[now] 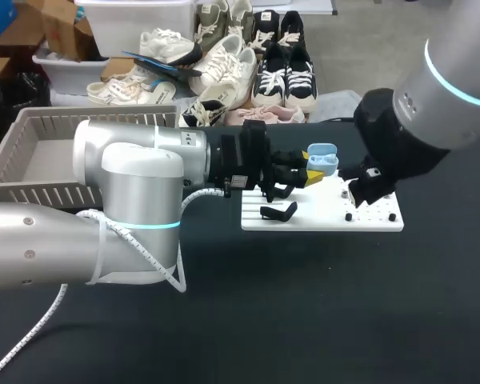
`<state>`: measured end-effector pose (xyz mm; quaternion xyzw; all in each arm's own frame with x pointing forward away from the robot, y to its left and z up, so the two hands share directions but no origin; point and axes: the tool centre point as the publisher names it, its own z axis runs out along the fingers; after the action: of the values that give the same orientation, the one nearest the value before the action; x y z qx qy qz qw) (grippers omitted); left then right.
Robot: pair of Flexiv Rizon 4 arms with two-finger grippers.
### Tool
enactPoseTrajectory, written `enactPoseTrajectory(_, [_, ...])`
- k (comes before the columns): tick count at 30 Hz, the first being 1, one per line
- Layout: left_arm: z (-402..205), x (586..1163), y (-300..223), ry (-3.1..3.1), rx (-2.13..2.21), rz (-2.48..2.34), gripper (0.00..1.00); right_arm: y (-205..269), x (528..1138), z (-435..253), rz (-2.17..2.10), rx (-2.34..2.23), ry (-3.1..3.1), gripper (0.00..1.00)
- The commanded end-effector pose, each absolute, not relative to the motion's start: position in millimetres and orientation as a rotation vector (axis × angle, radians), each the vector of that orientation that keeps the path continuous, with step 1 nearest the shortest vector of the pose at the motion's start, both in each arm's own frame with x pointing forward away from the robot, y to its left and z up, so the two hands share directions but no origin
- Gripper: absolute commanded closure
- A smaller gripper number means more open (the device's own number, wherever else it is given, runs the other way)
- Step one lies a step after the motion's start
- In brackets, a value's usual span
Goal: Pick up each earbud case from the left stands, insert the matching earbuds, close the lid, and place the case in the box.
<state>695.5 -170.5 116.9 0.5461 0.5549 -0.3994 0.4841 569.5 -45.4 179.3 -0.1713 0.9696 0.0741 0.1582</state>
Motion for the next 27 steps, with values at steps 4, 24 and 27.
enactPoseTrajectory(4, [116.0, 695.1, -170.7, 1.349, 1.326, -0.971, 1.00, -25.5, 584.1, 196.6, 0.156, -0.529, 2.800, 1.00])
enactPoseTrajectory(24, [116.0, 695.1, -170.7, 1.349, 1.326, -0.971, 1.00, -11.4, 641.1, 195.0, 0.087, -0.602, 2.804, 1.00])
enactPoseTrajectory(27, [116.0, 695.1, -170.7, 1.349, 1.326, -0.971, 1.00, -11.1, 649.6, 190.6, 0.068, -0.623, 2.803, 1.00])
